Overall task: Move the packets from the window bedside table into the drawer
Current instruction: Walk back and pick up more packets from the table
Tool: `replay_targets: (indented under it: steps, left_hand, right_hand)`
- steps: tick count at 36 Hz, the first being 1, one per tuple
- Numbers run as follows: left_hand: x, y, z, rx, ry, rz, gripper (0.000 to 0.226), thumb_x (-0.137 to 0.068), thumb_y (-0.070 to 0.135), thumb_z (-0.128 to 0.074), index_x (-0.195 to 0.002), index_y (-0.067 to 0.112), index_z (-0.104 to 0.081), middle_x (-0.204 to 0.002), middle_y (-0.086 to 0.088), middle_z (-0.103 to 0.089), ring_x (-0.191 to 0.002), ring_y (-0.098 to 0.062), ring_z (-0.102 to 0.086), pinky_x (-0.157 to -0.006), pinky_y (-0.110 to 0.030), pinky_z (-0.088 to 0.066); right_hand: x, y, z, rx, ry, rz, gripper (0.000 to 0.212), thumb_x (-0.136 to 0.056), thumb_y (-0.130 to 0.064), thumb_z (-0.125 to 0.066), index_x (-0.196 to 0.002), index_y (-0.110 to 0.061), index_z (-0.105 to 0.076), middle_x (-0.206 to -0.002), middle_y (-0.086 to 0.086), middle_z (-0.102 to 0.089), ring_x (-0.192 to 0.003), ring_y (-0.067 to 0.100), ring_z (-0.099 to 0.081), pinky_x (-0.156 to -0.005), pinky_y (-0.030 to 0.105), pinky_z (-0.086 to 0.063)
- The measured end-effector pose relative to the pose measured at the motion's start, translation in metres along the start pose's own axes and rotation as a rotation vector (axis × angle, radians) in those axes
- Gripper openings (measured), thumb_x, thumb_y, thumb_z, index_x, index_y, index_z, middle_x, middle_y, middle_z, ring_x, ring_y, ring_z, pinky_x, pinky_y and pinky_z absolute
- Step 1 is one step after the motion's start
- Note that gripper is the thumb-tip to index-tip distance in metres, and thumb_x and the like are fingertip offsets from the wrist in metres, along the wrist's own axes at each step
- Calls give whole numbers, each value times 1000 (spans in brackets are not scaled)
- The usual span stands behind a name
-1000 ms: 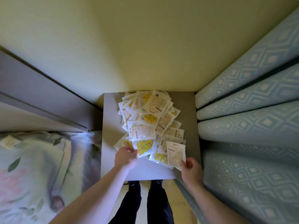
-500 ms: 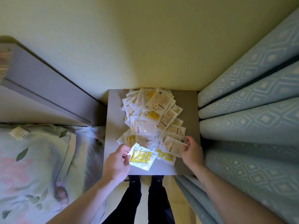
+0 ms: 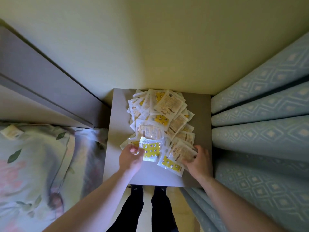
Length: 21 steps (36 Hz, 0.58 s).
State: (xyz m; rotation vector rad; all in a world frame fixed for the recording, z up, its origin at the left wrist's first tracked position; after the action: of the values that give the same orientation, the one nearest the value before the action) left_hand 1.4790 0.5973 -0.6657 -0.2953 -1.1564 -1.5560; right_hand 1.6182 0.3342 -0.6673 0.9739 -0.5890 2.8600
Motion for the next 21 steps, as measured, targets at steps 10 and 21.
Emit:
replay_targets:
  steps: [10,21]
  left_hand:
    - [3,2,-14,289,5,152,37,-86,40,-76,-114,21,-61,-118,4,-65,-110,-20,-64,-97,-48,-55]
    - [4,7,-20,121,-76,145,71,-84,47,-77,-144,19,-50,-146,-4,-52,-122,-25,-60,-102,-42,-52]
  right_hand:
    - [6,-3,0,-80,-3,-30,47,-70,-37,-89,-96,-26,-52,-93,-6,-65,-76,18,-61,-51,24,-42]
    - [19,-9,-7,-142,-52,-48,27,-80,-31,-82,-99,-21,-65,-95,-3,-72,-84,20,-69,-65,29,-54]
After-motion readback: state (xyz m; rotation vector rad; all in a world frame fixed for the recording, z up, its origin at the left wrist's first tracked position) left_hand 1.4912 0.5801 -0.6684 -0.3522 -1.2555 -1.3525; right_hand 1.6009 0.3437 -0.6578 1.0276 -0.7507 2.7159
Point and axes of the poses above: each hand's wrist, its own x-axis away from the middle knuckle, its own z-axis out of the back of the hand, y = z × x, the point moved 6 cm from there along -x, towards the middle knuckle
